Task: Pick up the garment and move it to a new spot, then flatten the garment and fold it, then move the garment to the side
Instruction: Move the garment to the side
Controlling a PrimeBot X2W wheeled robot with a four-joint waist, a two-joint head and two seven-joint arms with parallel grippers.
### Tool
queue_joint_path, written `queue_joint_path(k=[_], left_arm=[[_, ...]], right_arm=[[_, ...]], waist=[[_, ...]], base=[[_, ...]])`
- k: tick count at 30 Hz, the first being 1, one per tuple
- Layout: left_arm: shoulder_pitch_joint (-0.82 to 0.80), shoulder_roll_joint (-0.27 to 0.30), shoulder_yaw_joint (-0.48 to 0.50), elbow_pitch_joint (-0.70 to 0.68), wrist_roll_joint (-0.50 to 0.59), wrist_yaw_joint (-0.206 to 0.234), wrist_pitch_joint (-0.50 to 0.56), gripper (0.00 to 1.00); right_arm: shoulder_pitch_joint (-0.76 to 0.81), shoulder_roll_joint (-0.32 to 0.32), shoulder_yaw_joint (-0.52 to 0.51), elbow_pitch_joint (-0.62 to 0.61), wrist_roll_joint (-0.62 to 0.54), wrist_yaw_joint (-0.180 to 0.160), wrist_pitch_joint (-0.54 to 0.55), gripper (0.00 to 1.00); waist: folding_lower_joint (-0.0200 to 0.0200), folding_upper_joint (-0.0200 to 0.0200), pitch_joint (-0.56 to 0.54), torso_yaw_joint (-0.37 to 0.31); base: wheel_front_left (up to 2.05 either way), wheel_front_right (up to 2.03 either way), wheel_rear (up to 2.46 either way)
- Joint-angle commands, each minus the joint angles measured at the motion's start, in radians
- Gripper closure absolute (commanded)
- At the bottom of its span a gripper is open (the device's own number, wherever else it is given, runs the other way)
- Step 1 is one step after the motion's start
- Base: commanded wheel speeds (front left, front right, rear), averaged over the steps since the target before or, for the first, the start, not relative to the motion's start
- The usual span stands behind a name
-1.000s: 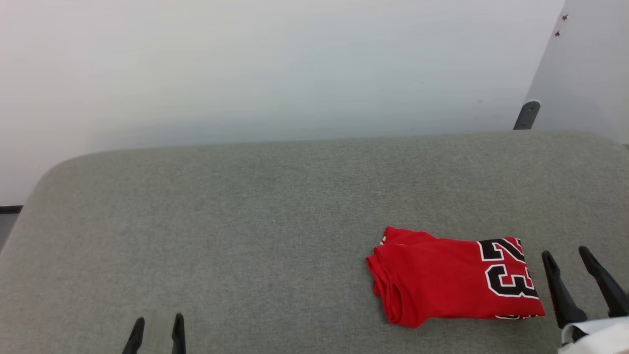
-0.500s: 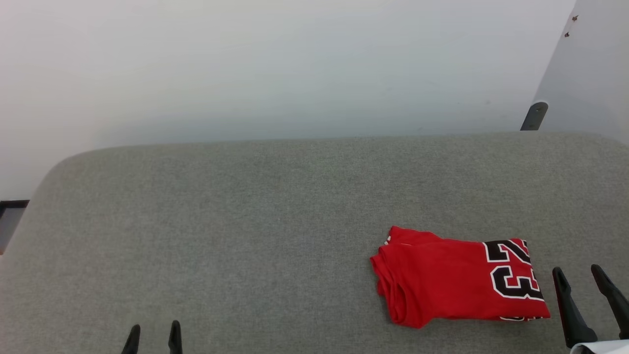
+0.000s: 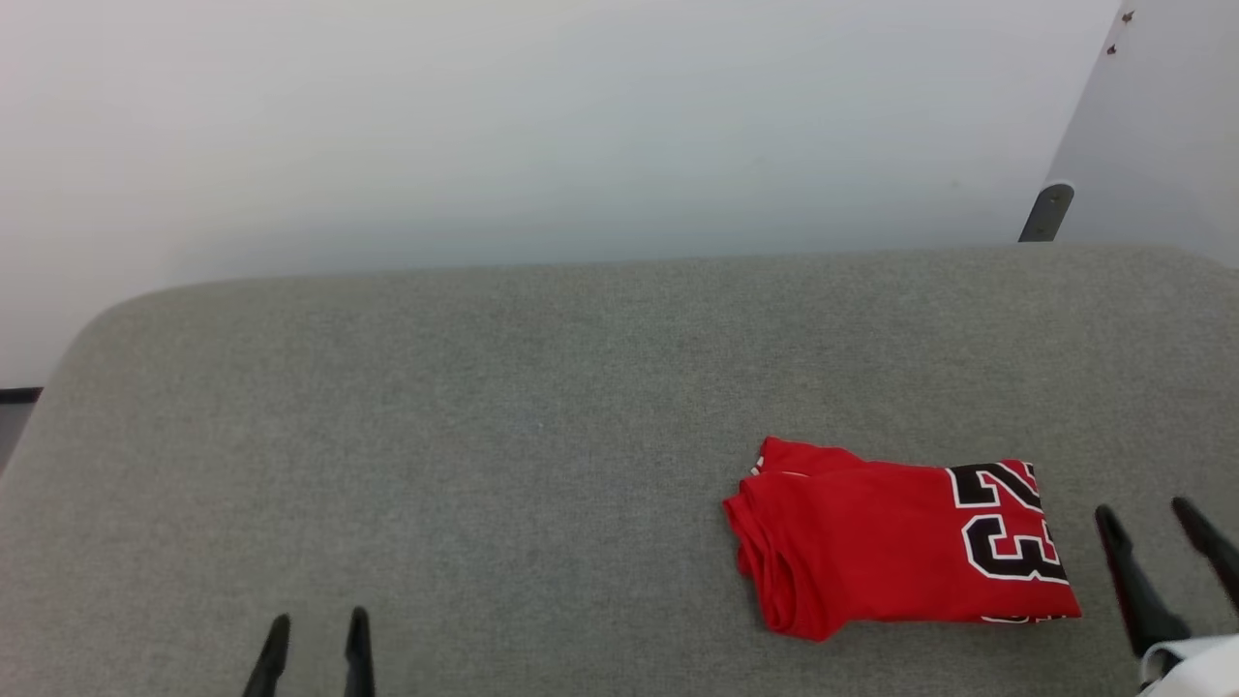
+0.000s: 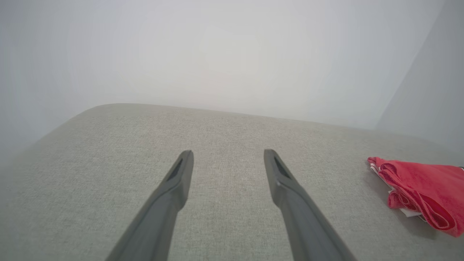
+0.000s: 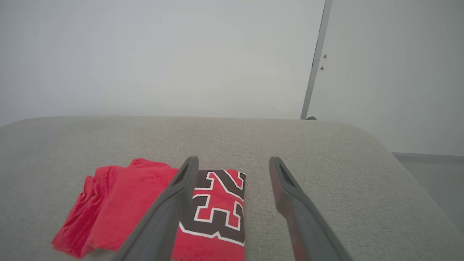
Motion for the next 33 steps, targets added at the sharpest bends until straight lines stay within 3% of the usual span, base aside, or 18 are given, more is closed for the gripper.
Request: queue_joint_path(k=[1,5,15,19,27,28,33], left_arm=[[-0.022,-0.002,-0.011,0.003,-0.006,-0.001,0.001,0.0],[-0.067,-0.002,-0.04,0.018,0.004,-0.001,0.001,0.0],[-0.235,-0.003,-0.114,0.061,0.005,-0.002,0.001,0.0],[-0.285,-0.002,-0.146,0.075,-0.005,-0.002,0.001,0.0],[-0.348,-0.003,-0.18,0.092,-0.004,0.003,0.001,0.0],[-0.361,-0.002,-0.183,0.1,0.004,0.003,0.001,0.0],[-0.38,-0.003,-0.181,0.107,0.016,0.002,0.001,0.0]], right_arm=[[-0.033,-0.036,0.001,0.007,0.006,0.0,0.043,0.0],[-0.074,-0.124,0.045,0.039,0.056,0.0,0.216,0.0],[-0.248,-0.271,0.167,0.119,0.334,0.0,0.694,0.0],[-0.301,-0.293,0.213,0.156,0.377,0.0,0.74,0.0],[-0.368,-0.289,0.281,0.231,0.414,0.0,0.721,0.0],[-0.383,-0.28,0.307,0.249,0.426,0.0,0.708,1.0],[-0.416,-0.27,0.327,0.28,0.451,-0.001,0.644,1.0]], waist=[[0.0,0.0,0.01,0.001],[0.0,0.0,0.034,0.008],[0.0,0.0,0.163,0.034],[0.0,0.0,0.205,0.049],[0.0,0.0,0.269,0.058],[0.0,0.0,0.282,0.049],[0.0,0.0,0.299,0.009]], base=[[0.0,0.0,0.0],[0.0,0.0,0.0],[0.0,0.0,0.0],[0.0,0.0,0.0],[0.0,0.0,0.0],[0.0,0.0,0.0],[0.0,0.0,0.0]])
